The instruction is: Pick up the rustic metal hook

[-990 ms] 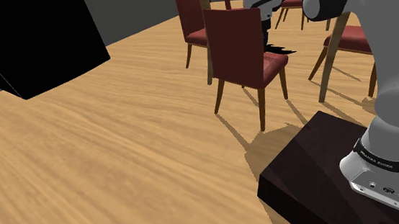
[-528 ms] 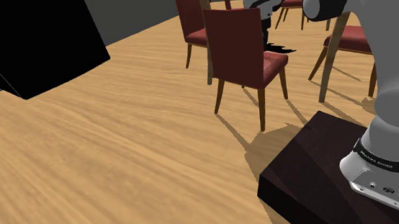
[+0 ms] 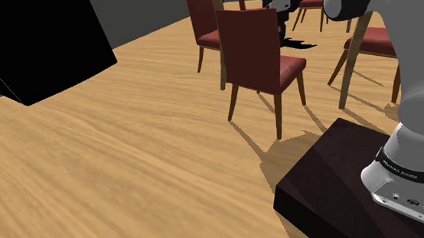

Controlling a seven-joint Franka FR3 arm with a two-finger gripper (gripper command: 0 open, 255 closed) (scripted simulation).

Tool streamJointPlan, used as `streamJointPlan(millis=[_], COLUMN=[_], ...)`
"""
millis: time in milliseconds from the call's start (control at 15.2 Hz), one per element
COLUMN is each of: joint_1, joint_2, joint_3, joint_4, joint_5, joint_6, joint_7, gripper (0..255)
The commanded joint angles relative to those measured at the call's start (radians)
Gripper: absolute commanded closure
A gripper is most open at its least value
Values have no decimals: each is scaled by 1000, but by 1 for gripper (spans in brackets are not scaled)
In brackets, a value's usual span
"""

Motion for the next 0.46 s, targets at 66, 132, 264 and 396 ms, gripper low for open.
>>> streamJointPlan(millis=[66,132,264,396], joint_1=[-8,-10,-16,-16], joint_2=[8,10,15,15], joint_3=[0,0,0,0], joint_4=[55,72,107,110], joint_5=[1,1,2,2], joint_6=[-47,-61,-92,-94], joint_7=[0,0,0,1], gripper=[255,255,255,255])
